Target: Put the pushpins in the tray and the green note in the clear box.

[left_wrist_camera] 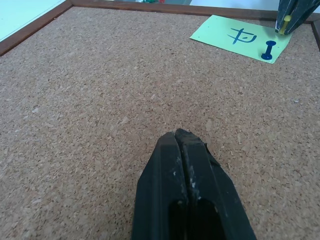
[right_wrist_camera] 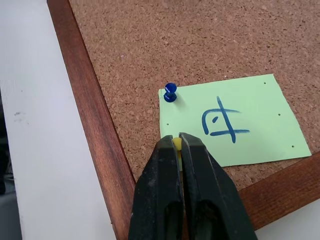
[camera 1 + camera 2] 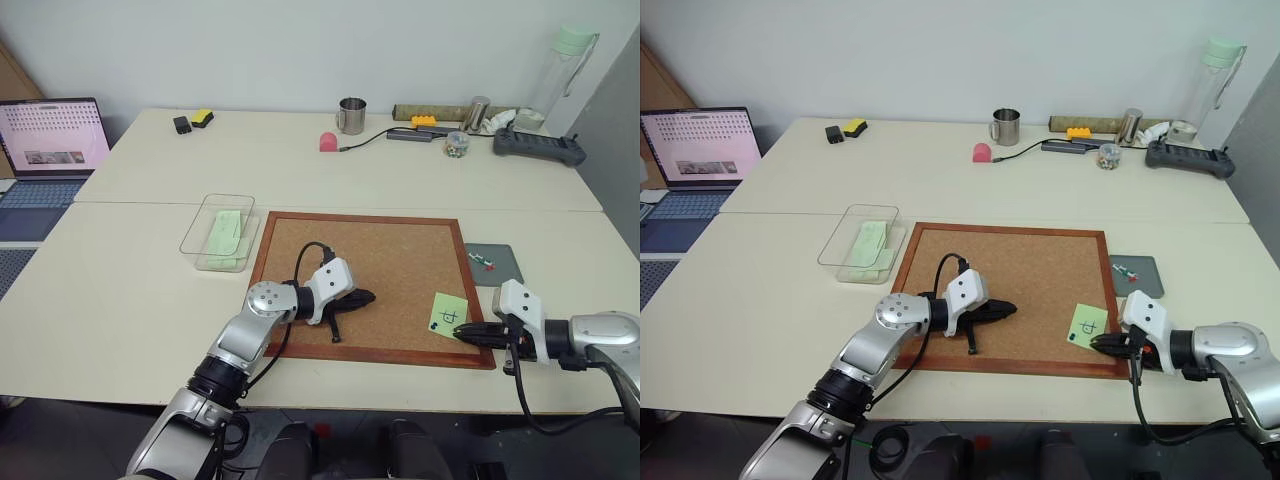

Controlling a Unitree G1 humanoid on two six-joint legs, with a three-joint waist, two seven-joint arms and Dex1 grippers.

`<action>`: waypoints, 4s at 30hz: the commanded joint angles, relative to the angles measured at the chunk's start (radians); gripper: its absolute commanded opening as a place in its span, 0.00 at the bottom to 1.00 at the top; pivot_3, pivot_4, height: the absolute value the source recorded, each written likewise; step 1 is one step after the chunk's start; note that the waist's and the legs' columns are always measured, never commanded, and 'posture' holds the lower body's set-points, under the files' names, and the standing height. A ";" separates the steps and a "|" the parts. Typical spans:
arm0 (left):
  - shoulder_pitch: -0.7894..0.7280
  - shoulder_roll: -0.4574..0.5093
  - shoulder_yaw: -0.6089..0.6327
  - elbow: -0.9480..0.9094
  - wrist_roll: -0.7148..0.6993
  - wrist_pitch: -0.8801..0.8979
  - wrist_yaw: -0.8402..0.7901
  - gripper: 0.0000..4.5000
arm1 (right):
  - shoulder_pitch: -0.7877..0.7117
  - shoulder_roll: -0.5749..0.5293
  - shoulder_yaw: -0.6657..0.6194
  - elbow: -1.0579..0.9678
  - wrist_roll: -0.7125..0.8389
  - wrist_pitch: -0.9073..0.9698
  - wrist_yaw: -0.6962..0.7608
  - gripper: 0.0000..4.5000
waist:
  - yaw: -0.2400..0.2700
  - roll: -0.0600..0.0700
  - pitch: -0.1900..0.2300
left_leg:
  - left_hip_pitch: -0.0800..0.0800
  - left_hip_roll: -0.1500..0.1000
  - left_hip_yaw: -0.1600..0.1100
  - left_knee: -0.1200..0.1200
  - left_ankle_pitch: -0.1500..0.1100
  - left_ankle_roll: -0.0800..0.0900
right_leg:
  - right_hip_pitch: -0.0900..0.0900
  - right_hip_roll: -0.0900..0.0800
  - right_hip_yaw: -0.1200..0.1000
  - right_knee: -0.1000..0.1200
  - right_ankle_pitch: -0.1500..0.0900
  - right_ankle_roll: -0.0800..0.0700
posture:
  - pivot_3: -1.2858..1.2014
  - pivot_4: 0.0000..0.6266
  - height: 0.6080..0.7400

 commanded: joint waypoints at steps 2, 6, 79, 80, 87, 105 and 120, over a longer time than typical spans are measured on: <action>0.027 0.010 -0.031 0.017 0.031 0.010 -0.006 0.00 | -0.004 0.018 -0.119 -0.083 0.144 0.100 -0.020 0.01 | 0.000 0.000 0.000 | 0.000 0.000 0.000 0.000 0.000 0.000 | 0.000 0.000 0.000 0.000 0.000 0.000 | 0.52 0.24 1.00; 0.030 0.012 -0.032 0.014 0.031 0.011 -0.007 0.00 | 0.000 0.031 -0.176 -0.097 0.208 0.164 -0.051 0.01 | 0.000 0.000 0.000 | 0.000 0.000 0.000 0.000 0.000 0.000 | 0.000 0.000 0.000 0.000 0.000 0.000 | 0.52 0.24 1.00; 0.025 0.029 -0.041 0.028 0.044 -0.005 -0.008 0.00 | -0.084 0.116 0.105 0.015 -0.043 -0.075 -0.060 0.07 | -0.001 0.000 -0.003 | 0.001 0.000 0.000 0.000 0.000 0.000 | 0.001 0.000 0.000 -0.001 0.000 0.000 | 0.52 0.24 1.00; 0.025 0.029 -0.041 0.027 0.044 -0.005 -0.008 0.00 | -0.083 0.116 0.106 0.013 -0.042 -0.075 -0.059 0.03 | -0.001 0.000 -0.003 | 0.001 0.000 0.000 0.000 0.000 0.000 | 0.001 0.000 0.000 -0.001 0.000 0.000 | 0.52 0.24 1.00; 0.028 0.031 -0.041 0.025 0.043 -0.003 -0.011 0.00 | -0.076 0.107 0.079 -0.042 0.005 -0.039 -0.046 0.01 | -0.001 0.000 -0.003 | 0.001 0.000 0.000 0.000 0.000 0.000 | 0.001 0.000 0.000 0.000 0.000 0.000 | 0.52 0.24 1.00; -0.029 0.001 0.107 -0.036 -0.110 0.114 0.007 0.00 | -0.176 0.014 0.069 -0.129 -0.059 -0.122 -0.017 0.01 | -0.001 -0.001 -0.002 | 0.000 0.000 0.000 0.001 0.000 0.000 | 0.000 0.000 0.000 -0.001 0.000 0.001 | 0.52 0.24 1.00; 0.024 -0.028 0.357 -0.352 -0.612 0.721 0.111 0.67 | -0.349 0.041 0.185 0.002 -0.323 -0.564 -0.018 0.00 | -0.009 -0.004 0.001 | -0.002 0.000 0.000 0.000 0.000 0.000 | -0.002 0.000 0.000 0.000 0.000 0.000 | 0.52 0.24 1.00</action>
